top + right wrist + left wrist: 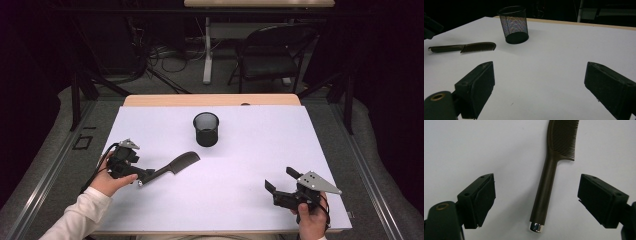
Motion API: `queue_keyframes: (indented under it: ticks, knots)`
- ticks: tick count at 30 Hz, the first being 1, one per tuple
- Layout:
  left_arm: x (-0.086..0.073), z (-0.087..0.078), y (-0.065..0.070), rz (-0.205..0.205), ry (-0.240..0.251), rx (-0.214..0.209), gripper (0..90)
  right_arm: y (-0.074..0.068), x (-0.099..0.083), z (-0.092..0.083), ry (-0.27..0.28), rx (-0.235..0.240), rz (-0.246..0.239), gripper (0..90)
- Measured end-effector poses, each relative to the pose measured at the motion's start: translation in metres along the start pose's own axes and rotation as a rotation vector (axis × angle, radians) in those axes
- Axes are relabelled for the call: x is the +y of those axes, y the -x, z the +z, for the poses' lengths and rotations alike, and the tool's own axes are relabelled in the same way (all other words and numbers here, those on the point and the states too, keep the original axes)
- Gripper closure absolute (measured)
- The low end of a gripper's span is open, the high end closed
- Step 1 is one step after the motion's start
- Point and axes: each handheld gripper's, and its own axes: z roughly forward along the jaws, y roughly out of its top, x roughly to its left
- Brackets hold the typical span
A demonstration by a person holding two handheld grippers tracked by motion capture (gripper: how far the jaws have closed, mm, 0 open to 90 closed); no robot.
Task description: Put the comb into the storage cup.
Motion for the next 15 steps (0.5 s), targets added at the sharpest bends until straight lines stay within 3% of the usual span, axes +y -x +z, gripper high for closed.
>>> queue_keyframes:
  ticks: [6, 15]
  knots:
    - [0.0027, 0.0008, -0.0002, 0.012, -0.012, -0.004, 3.9, -0.0003, -0.0001, 0.0004, 0.001, 0.000, -0.001, 9.2]
    - [0.0058, 0.0024, -0.0028, 0.045, -0.057, 0.008, 0.4, -0.0006, -0.0001, 0.0007, -0.001, 0.003, -0.003, 9.2]
